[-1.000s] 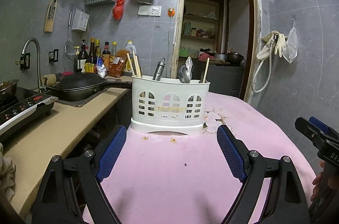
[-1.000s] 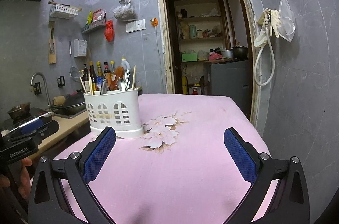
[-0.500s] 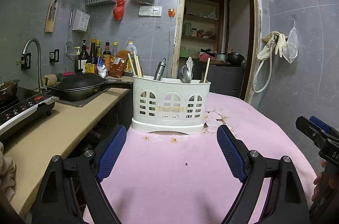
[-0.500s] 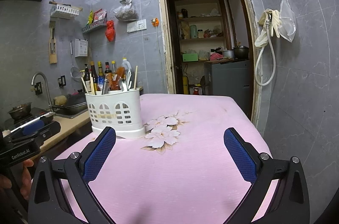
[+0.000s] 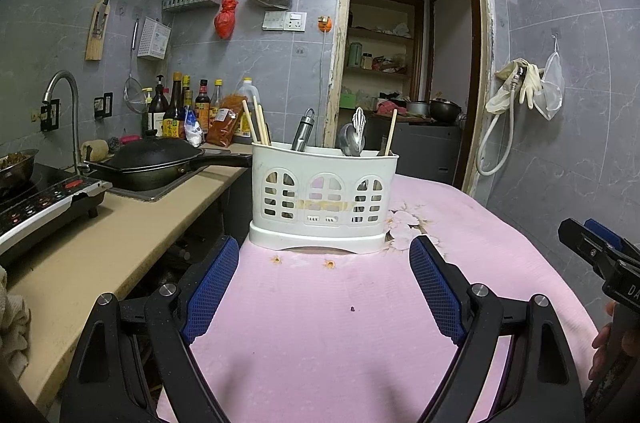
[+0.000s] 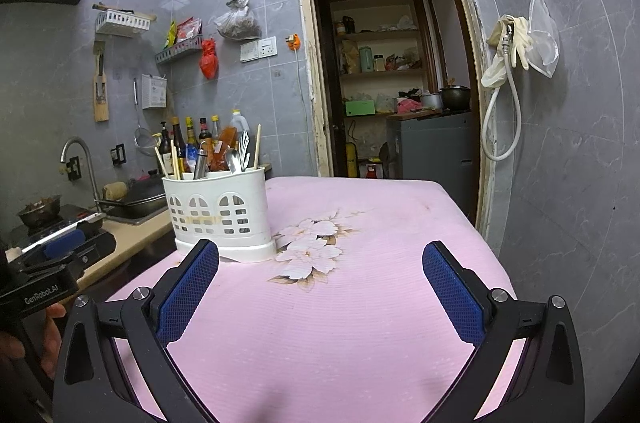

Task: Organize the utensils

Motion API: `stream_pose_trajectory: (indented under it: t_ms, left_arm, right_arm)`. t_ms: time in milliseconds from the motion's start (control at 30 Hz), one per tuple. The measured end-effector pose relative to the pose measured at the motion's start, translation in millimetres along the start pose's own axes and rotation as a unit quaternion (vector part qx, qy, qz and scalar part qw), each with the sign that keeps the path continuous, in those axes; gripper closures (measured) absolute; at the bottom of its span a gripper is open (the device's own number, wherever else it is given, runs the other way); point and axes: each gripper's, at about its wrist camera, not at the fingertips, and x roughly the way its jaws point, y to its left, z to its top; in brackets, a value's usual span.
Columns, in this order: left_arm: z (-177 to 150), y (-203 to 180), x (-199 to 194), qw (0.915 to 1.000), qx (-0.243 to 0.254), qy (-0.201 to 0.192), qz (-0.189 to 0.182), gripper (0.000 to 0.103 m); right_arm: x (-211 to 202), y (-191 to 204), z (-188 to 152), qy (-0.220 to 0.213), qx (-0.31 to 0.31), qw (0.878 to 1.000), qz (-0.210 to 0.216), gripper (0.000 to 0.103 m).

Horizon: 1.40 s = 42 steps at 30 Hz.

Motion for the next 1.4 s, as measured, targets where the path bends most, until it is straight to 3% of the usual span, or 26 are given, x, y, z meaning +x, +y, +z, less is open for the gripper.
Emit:
stream_pose_trajectory:
  t_ms: [1400]
  left_arm:
    - [-2, 3, -4, 1.0000, -0.006, 0.001, -0.001, 0.020]
  right_arm:
    - [2, 12, -6, 0.006, -0.001, 1.000, 0.001, 0.000]
